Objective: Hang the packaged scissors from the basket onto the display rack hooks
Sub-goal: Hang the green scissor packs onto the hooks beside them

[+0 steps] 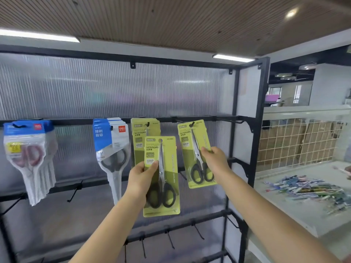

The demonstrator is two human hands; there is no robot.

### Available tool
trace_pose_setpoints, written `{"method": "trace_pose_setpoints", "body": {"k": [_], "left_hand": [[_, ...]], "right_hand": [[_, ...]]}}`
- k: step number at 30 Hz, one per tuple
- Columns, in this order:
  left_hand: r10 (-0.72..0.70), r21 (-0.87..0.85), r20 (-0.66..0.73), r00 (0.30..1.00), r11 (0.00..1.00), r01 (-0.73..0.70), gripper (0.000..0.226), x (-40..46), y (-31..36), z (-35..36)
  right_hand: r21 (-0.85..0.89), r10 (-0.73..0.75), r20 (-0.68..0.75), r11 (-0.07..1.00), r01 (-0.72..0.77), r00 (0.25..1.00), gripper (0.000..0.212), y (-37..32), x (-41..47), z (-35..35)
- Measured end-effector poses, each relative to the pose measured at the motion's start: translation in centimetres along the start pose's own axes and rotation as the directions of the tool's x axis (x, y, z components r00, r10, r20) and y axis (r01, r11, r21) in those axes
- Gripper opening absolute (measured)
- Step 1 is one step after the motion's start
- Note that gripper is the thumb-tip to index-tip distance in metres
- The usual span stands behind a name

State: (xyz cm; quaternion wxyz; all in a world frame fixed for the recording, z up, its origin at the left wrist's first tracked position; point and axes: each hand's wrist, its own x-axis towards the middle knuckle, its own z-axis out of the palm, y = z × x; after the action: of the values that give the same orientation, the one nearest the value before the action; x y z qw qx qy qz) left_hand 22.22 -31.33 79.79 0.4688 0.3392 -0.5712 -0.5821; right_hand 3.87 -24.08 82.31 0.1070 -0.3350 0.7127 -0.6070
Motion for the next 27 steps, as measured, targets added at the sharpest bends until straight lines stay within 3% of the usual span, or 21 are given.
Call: {"method": "trace_pose_setpoints", "body": {"k": [12, 17, 27], "left_hand": [[0.029, 0.031, 0.064, 0.998, 0.999, -0.031, 0.008, 2.3, -1.1, 2.3], [0.071, 0.036, 0.088, 0.994, 0.997, -0.074, 0.009, 3.5, -1.3, 2.8], [0.073, 0.061, 0.1, 0.992, 0.995, -0.08, 0.011, 5.4, -2.5, 2.5]], "right_hand": [[-0.032, 0.006, 0.054, 0.999, -0.004, 0.999, 0.036, 1.7, 5.9, 4.0], [-0.052, -0.007, 0.075, 0.999, 0.011, 0.997, 0.026, 2.1, 9.5, 5.8], [-0.009, 0.013, 0.166, 1.0, -0.011, 0.986, 0.028, 4.5, 14.9, 9.4]]}}
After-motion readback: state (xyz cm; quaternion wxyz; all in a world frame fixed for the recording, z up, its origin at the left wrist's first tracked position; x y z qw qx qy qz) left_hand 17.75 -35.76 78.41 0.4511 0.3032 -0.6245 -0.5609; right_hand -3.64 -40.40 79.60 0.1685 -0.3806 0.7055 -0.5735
